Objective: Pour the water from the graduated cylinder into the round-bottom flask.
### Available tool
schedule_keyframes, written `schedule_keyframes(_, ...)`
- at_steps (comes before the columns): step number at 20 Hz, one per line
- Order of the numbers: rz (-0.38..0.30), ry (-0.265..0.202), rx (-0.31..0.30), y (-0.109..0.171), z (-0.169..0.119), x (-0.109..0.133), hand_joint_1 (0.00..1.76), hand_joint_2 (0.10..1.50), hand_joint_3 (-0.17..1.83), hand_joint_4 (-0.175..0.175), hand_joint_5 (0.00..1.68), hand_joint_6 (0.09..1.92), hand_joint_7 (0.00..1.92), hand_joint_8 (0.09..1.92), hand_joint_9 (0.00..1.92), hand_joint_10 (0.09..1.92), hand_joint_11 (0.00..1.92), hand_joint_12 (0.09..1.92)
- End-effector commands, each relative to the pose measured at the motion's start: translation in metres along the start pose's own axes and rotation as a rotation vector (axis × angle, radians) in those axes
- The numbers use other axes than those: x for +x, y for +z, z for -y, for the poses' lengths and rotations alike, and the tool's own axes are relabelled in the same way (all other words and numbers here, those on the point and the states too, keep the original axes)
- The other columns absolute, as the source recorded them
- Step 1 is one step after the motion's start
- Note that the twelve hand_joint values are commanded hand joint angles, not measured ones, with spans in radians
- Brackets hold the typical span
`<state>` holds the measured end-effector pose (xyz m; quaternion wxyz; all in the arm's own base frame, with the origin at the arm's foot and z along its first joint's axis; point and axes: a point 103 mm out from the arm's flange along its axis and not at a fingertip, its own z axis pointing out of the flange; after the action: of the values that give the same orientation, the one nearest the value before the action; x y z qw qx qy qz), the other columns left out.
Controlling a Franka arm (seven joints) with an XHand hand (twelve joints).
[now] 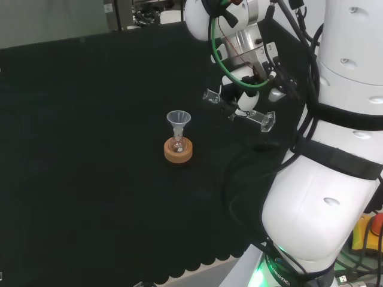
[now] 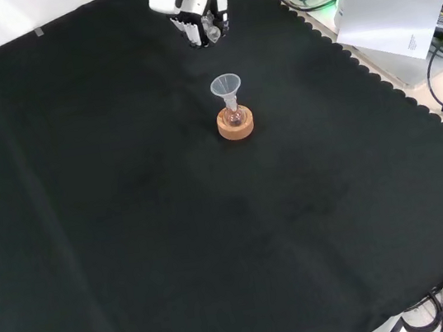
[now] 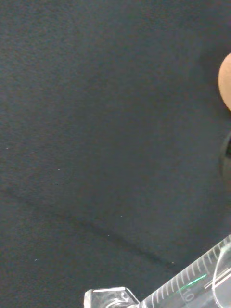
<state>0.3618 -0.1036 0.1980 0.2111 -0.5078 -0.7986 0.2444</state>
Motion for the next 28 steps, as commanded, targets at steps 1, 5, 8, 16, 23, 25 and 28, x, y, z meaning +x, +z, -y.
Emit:
schedule_keyframes(1,0.017,-0.003,0.039,-0.003,0.000,0.003,1.27,1.09,0.00,-0.175,1.03,0.92,1.06,0.91,1.48,0.09,1.33,0.70)
schedule_keyframes(5,0.024,-0.008,0.068,-0.005,-0.007,0.008,1.27,1.09,0.00,-0.175,1.03,0.92,1.06,0.91,1.48,0.09,1.33,0.70)
schedule_keyframes(8,0.033,-0.004,0.097,-0.006,-0.013,0.010,1.27,1.09,0.00,-0.175,1.03,0.92,1.06,0.91,1.48,0.09,1.33,0.70)
schedule_keyframes(16,0.047,0.020,0.174,-0.013,-0.028,0.011,1.27,1.09,0.00,-0.175,1.03,0.92,1.06,0.91,1.48,0.09,1.33,0.70)
schedule_keyframes(23,0.065,0.025,0.224,-0.017,-0.037,0.016,1.27,1.09,0.00,-0.175,1.03,0.92,1.06,0.91,1.48,0.09,1.33,0.70)
schedule_keyframes(25,0.069,0.023,0.232,-0.019,-0.037,0.018,1.27,1.09,0.00,-0.175,1.03,0.92,1.06,0.91,1.48,0.09,1.33,0.70)
schedule_keyframes(28,0.075,0.021,0.248,-0.021,-0.038,0.020,1.27,1.09,0.00,-0.175,1.03,0.92,1.06,0.91,1.48,0.09,1.33,0.70)
